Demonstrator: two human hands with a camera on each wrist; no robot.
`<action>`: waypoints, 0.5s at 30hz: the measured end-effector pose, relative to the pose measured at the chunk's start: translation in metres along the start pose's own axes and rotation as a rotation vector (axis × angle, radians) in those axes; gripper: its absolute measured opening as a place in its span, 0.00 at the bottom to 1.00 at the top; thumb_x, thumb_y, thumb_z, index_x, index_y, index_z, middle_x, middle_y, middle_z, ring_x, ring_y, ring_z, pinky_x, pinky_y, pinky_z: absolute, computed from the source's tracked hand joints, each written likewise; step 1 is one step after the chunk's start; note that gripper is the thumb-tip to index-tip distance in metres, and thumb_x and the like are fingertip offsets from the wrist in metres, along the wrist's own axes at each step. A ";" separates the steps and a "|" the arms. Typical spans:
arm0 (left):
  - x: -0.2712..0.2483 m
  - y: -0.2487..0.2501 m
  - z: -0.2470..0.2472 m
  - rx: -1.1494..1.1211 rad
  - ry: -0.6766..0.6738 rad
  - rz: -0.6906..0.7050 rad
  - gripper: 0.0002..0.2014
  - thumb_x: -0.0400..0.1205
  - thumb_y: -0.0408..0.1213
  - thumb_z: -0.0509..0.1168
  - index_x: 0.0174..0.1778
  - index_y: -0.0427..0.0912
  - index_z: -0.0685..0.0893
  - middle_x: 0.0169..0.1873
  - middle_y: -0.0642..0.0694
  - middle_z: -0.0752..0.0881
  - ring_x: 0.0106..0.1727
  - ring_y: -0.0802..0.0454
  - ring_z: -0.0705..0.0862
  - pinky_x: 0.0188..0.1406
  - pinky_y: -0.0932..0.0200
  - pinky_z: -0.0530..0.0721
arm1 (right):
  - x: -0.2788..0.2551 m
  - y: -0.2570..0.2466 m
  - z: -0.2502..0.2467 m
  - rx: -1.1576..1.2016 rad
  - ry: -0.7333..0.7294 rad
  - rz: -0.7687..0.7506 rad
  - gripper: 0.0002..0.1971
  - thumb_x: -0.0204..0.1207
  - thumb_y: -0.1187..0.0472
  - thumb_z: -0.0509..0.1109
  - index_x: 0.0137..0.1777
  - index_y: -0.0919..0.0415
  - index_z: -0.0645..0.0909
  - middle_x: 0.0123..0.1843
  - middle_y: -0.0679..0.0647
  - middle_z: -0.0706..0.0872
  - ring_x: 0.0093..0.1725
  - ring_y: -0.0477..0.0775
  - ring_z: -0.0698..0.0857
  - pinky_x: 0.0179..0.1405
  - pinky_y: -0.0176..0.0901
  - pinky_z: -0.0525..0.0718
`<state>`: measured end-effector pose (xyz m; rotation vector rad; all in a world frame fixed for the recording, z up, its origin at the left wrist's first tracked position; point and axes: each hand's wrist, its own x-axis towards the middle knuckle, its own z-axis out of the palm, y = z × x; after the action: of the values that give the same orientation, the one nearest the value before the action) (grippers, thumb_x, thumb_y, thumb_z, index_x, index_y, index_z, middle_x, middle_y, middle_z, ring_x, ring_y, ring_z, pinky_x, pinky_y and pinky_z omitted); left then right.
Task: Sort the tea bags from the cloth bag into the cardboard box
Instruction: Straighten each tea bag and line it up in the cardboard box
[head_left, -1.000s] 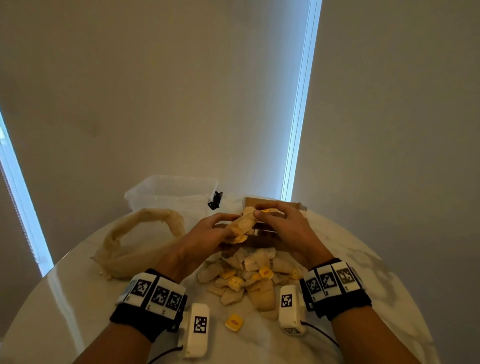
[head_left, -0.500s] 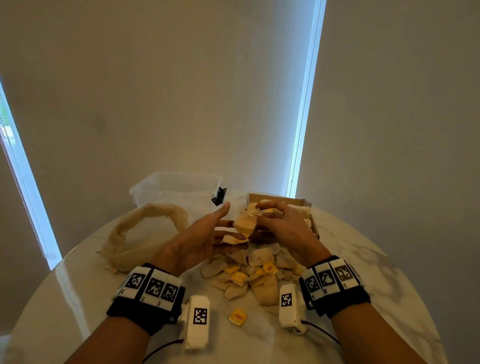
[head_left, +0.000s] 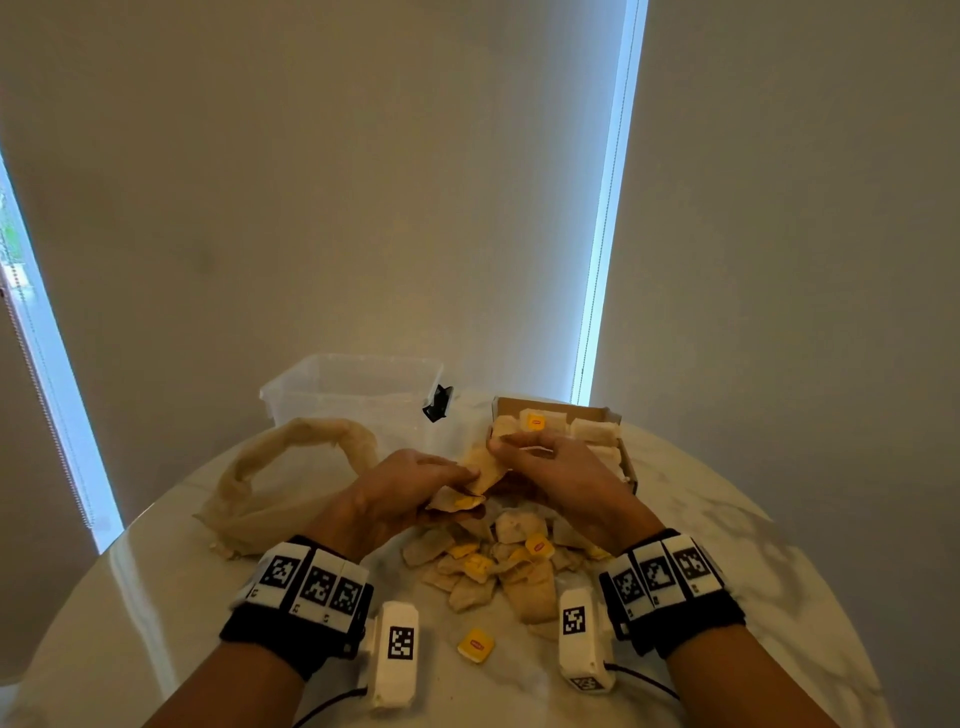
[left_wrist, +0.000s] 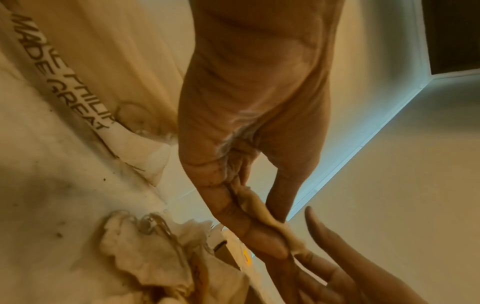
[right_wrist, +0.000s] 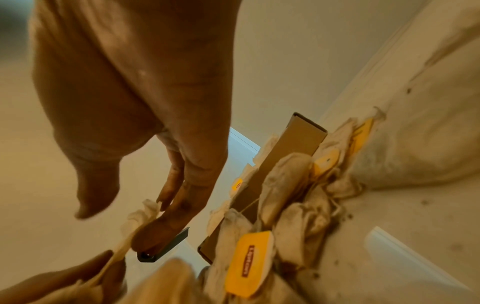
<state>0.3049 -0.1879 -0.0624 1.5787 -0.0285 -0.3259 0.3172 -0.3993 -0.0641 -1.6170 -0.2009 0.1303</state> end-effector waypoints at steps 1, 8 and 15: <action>0.001 -0.001 0.000 0.012 0.006 0.000 0.16 0.85 0.36 0.75 0.63 0.28 0.90 0.51 0.35 0.95 0.53 0.39 0.96 0.53 0.53 0.95 | 0.002 0.001 0.000 -0.024 0.000 -0.013 0.27 0.76 0.53 0.85 0.73 0.60 0.85 0.57 0.57 0.96 0.57 0.58 0.96 0.65 0.59 0.93; 0.014 0.006 0.006 0.141 0.070 0.109 0.17 0.82 0.45 0.79 0.62 0.39 0.90 0.53 0.41 0.94 0.47 0.49 0.96 0.46 0.56 0.94 | 0.007 -0.006 -0.005 -0.070 0.026 -0.051 0.22 0.78 0.68 0.82 0.71 0.55 0.85 0.55 0.54 0.97 0.54 0.55 0.96 0.55 0.50 0.95; 0.022 0.005 0.001 0.209 0.183 0.285 0.12 0.81 0.45 0.79 0.58 0.46 0.92 0.52 0.46 0.94 0.54 0.51 0.93 0.61 0.48 0.92 | 0.013 -0.010 -0.004 -0.121 0.098 -0.078 0.34 0.71 0.57 0.89 0.72 0.49 0.74 0.66 0.53 0.89 0.62 0.59 0.92 0.62 0.60 0.93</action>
<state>0.3270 -0.1944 -0.0613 1.7793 -0.1489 0.0473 0.3301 -0.3999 -0.0536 -1.7291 -0.1989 -0.0221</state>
